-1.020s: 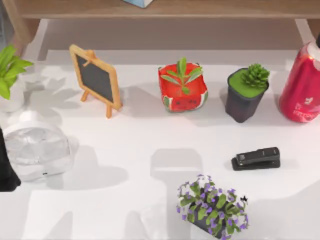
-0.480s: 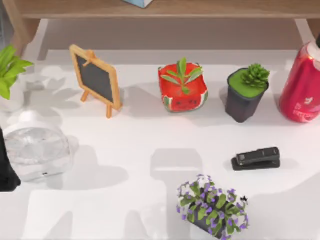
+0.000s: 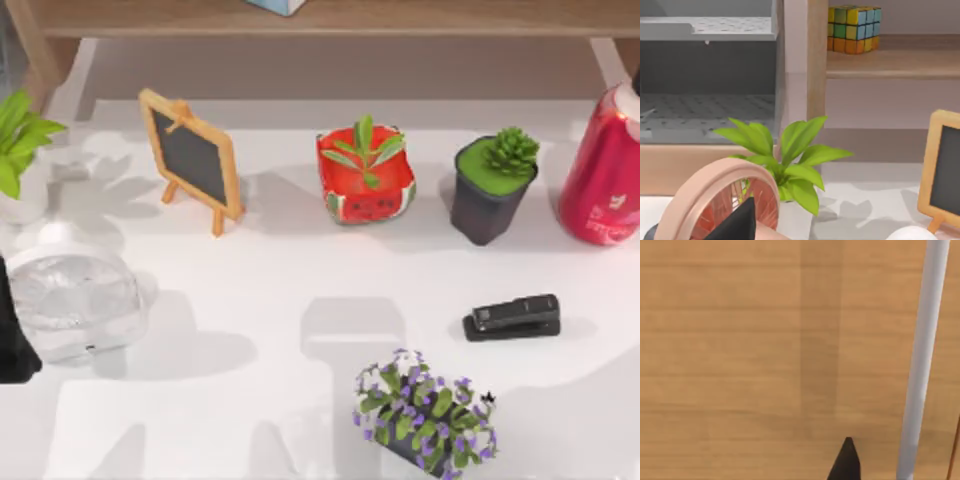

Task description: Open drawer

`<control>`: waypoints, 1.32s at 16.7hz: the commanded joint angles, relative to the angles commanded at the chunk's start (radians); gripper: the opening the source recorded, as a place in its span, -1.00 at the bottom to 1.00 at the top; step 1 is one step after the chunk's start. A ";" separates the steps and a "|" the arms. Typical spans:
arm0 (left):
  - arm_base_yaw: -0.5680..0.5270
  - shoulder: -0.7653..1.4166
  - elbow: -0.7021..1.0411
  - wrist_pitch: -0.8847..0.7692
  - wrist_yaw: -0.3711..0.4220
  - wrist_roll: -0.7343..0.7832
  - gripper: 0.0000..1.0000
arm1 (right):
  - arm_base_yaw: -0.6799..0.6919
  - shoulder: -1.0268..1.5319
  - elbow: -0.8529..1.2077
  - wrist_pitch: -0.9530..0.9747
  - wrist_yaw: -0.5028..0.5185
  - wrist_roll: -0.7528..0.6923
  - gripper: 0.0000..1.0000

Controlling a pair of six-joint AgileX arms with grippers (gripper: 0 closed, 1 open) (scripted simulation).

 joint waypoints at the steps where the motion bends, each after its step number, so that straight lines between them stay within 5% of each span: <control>1: 0.000 0.000 0.000 0.000 0.000 0.000 1.00 | 0.000 0.000 0.000 0.000 0.000 0.000 -0.66; 4: 0.000 0.000 0.000 0.000 0.000 0.000 1.00 | 0.000 0.000 0.000 0.000 0.000 0.000 -1.00; 14: 0.000 0.000 0.000 0.000 0.000 0.000 1.00 | -0.007 -0.010 -0.018 0.009 -0.004 0.004 -1.00; 22: 0.000 0.000 0.000 0.000 0.000 0.000 1.00 | -0.069 -0.121 -0.275 0.150 -0.066 0.004 -1.00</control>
